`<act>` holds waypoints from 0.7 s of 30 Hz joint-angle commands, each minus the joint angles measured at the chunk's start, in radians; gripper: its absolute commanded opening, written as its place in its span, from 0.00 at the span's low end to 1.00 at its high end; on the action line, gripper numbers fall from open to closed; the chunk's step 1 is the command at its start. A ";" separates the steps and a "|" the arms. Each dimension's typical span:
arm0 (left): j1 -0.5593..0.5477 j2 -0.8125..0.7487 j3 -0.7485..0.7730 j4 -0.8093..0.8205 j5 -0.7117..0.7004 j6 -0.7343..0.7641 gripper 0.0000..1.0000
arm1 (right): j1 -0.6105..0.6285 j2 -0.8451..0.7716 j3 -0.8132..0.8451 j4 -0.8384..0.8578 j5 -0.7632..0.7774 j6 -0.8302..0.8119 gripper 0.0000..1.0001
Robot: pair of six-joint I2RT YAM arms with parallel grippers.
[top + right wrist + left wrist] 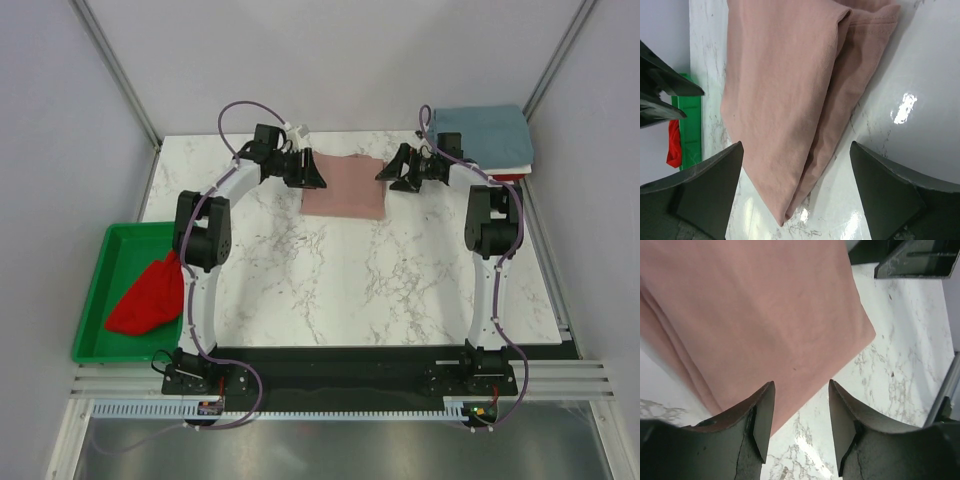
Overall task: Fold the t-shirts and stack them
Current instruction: Neatly place the folded tshirt to the corner
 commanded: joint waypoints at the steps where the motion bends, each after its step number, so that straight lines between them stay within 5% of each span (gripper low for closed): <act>1: -0.011 0.024 -0.039 0.028 0.105 -0.065 0.54 | 0.012 0.080 0.028 0.015 0.003 0.027 0.96; 17: -0.051 0.089 -0.085 -0.013 0.004 -0.073 0.49 | 0.079 0.230 0.029 0.170 -0.077 0.277 0.85; 21: -0.066 0.095 -0.088 -0.027 -0.028 -0.068 0.46 | 0.098 0.249 0.043 0.170 -0.069 0.283 0.75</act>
